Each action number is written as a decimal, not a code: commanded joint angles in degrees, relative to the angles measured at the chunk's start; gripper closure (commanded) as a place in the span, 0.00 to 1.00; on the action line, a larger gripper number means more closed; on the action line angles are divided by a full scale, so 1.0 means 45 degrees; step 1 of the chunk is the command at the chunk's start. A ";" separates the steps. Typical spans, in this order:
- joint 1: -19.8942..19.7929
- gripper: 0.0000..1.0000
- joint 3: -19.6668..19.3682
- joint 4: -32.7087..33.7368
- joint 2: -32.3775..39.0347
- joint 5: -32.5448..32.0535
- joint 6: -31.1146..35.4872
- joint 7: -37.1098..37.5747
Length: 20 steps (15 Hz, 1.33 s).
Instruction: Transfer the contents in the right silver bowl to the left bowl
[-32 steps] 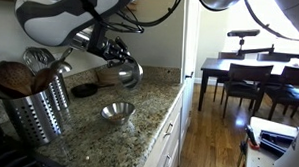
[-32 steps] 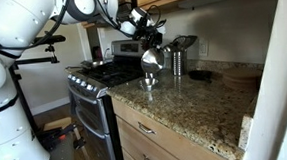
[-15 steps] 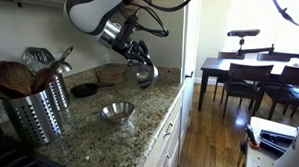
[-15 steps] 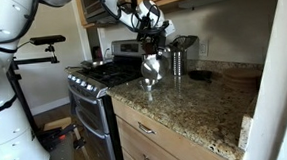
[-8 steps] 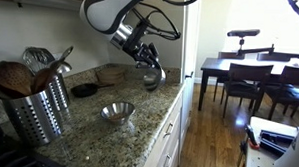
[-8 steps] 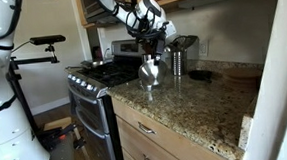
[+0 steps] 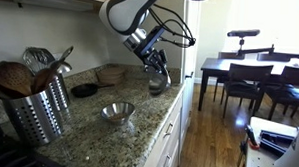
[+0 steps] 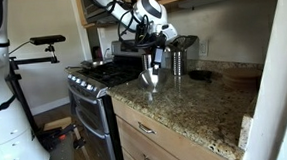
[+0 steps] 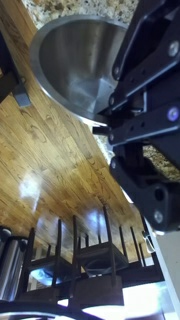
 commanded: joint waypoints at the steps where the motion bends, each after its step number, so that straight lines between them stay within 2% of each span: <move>1: -0.0389 0.92 -0.0106 -0.2014 -0.1443 0.0405 0.1449 0.0602; 6: -0.0803 0.92 -0.0312 -0.3402 -0.2212 0.0583 0.2890 0.0937; 10: -0.1238 0.92 -0.0439 -0.4369 -0.2762 0.1048 0.4865 0.0680; 20: -0.1805 0.92 -0.0672 -0.5669 -0.3183 0.1679 0.8287 0.0248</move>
